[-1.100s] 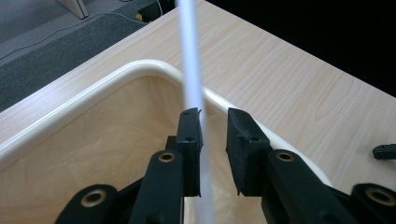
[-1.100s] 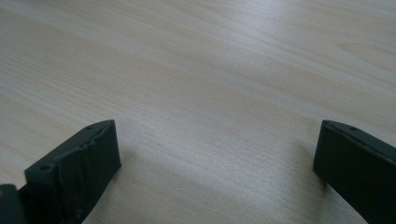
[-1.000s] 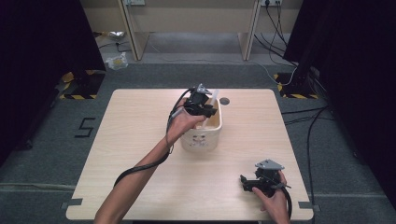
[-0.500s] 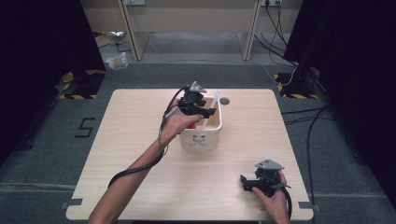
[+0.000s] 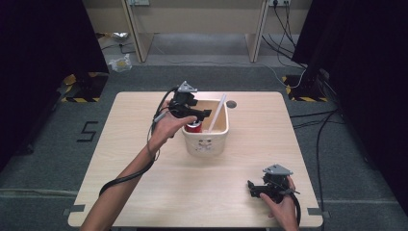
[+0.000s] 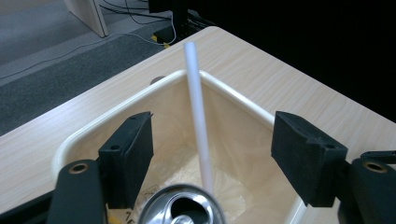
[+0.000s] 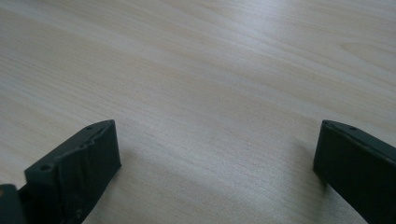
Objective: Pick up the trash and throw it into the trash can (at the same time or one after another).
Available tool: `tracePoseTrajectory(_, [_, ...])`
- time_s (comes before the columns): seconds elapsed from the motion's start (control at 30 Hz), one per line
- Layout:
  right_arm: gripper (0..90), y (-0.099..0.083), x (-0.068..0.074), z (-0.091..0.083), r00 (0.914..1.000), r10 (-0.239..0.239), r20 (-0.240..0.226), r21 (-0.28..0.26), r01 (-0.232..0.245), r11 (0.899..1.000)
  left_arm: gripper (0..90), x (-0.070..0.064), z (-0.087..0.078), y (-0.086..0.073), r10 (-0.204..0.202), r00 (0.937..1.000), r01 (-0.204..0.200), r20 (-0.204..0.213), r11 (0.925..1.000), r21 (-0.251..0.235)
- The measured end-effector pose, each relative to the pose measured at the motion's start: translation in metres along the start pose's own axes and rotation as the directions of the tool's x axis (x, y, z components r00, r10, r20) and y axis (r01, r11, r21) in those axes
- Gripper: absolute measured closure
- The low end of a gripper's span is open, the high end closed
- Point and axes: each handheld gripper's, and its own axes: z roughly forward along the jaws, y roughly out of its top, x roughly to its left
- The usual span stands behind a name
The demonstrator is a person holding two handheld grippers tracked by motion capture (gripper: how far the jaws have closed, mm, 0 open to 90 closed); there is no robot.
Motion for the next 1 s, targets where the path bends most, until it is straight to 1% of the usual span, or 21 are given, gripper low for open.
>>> tracePoseTrajectory(0.03, [0.7,0.0,0.0,0.0,1.0,-0.002,0.001,-0.001,0.002,1.0,28.5,0.003,-0.004,-0.002,0.0,0.9999,0.0,-0.015,1.0,-0.009])
tracePoseTrajectory(0.07, [0.7,0.0,0.0,0.0,1.0,0.002,-0.001,0.001,-0.002,1.0,27.9,0.009,-0.009,-0.004,-0.006,0.9996,0.006,-0.028,0.9998,-0.017])
tracePoseTrajectory(0.17, [0.7,0.0,0.0,0.0,1.0,0.002,-0.001,0.001,-0.002,1.0,26.3,0.018,-0.017,-0.008,-0.028,0.9991,0.027,-0.032,0.9993,-0.028])
tracePoseTrajectory(0.2, [0.7,0.0,0.0,0.0,1.0,0.002,-0.001,0.001,-0.002,1.0,25.6,0.018,-0.017,-0.008,-0.028,0.9991,0.027,-0.032,0.9993,-0.028])
tracePoseTrajectory(0.23, [0.7,0.0,0.0,0.0,1.0,0.002,-0.001,0.001,-0.002,1.0,25.0,0.023,-0.021,-0.011,-0.031,0.9989,0.029,-0.036,0.9991,-0.03])
tracePoseTrajectory(0.27, [0.7,0.0,0.0,0.0,1.0,0.002,-0.001,0.001,-0.002,1.0,24.4,0.025,-0.023,-0.012,-0.033,0.9987,0.032,-0.039,0.999,-0.033])
tracePoseTrajectory(0.3, [0.7,0.0,0.0,0.0,1.0,0.0,0.0,0.0,0.0,1.0,23.6,0.025,-0.023,-0.012,-0.033,0.9987,0.032,-0.039,0.999,-0.033])
tracePoseTrajectory(0.33, [0.7,0.0,0.0,0.0,1.0,0.0,-0.001,0.0,0.0,1.0,22.8,0.029,-0.026,-0.014,-0.038,0.9981,0.037,-0.047,0.9986,-0.038])
tracePoseTrajectory(0.37, [0.7,0.0,0.0,0.0,1.0,0.0,-0.001,0.0,0.0,1.0,21.9,0.029,-0.026,-0.014,-0.038,0.9981,0.037,-0.047,0.9986,-0.038])
tracePoseTrajectory(0.47, [0.7,0.0,0.0,0.0,1.0,0.001,0.0,0.001,-0.001,1.0,20.2,0.035,-0.033,-0.018,-0.051,0.997,0.048,-0.059,0.9977,-0.048])
tracePoseTrajectory(0.5, [0.7,0.0,0.0,0.0,1.0,-0.001,0.001,0.001,0.001,1.0,17.7,0.038,-0.036,-0.021,-0.055,0.9963,0.052,-0.066,0.9974,-0.049])
tracePoseTrajectory(0.73, [0.7,0.0,0.0,0.0,1.0,-0.001,0.001,0.001,0.001,1.0,17.2,0.047,-0.042,-0.03,-0.064,0.9948,0.06,-0.08,0.9969,-0.051])
tracePoseTrajectory(0.77, [0.7,0.0,0.0,0.0,1.0,0.001,0.001,0.001,-0.001,1.0,17.1,0.051,-0.045,-0.035,-0.07,0.994,0.066,-0.084,0.9965,-0.053])
tracePoseTrajectory(0.87, [0.7,0.0,0.0,0.0,1.0,-0.002,0.001,0.001,0.002,1.0,17.1,0.053,-0.047,-0.038,-0.075,0.9934,0.071,-0.086,0.9961,-0.053])
tracePoseTrajectory(0.9, [0.7,0.0,0.0,0.0,1.0,-0.003,0.002,0.0,0.003,1.0,17.1,0.056,-0.049,-0.042,-0.082,0.9926,0.077,-0.09,0.9956,-0.054])
tracePoseTrajectory(1.0, [0.7,0.0,0.0,0.0,1.0,0.0,0.001,0.001,0.0,1.0,17.1,0.059,-0.052,-0.046,-0.087,0.9918,0.082,-0.093,0.995,-0.056])
